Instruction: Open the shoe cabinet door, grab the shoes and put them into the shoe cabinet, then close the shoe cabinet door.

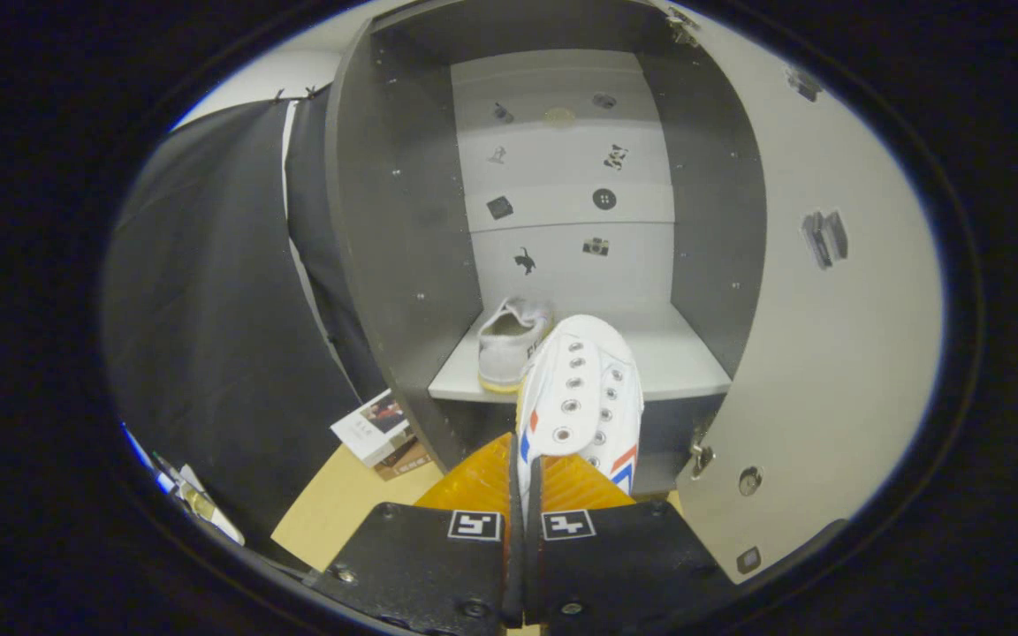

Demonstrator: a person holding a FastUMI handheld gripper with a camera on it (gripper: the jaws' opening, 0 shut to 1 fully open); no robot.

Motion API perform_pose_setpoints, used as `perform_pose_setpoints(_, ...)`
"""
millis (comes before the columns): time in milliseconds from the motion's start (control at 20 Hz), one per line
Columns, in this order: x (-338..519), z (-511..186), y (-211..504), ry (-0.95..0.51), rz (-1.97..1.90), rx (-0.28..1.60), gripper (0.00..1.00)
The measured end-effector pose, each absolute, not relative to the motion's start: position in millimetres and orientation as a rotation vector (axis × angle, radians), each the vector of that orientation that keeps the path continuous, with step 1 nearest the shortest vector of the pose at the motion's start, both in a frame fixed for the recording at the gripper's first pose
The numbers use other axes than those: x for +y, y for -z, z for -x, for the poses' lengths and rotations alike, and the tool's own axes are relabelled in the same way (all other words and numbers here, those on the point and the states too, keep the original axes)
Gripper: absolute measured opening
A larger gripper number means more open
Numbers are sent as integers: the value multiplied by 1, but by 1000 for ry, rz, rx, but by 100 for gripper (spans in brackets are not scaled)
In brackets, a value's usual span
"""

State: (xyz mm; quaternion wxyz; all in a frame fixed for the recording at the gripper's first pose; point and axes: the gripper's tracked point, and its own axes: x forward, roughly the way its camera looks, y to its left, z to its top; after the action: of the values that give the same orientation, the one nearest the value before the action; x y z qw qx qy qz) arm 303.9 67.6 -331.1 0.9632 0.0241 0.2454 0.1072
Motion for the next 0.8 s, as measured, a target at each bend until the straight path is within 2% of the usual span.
perform_pose_setpoints(400,49,-412,309,-155,88,484,4)
perform_pose_setpoints(800,15,-494,352,-96,233,616,4)
